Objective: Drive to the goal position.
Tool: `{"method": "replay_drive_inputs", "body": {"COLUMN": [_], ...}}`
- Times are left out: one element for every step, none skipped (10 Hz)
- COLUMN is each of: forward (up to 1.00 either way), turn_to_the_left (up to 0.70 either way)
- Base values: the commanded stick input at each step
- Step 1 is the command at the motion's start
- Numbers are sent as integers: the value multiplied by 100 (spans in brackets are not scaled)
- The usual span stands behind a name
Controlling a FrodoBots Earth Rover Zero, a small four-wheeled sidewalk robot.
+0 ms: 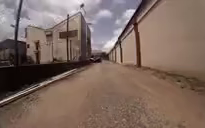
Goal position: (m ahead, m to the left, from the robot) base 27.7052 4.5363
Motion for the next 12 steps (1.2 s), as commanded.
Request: {"method": "replay_drive_inputs", "body": {"forward": [85, 85, 85, 85, 85, 85, 85, 85, 85, 85, 85, 85], "turn_to_the_left": [0, 0, 0, 0, 0, 0, 0, 0, 0, 0, 0, 0]}}
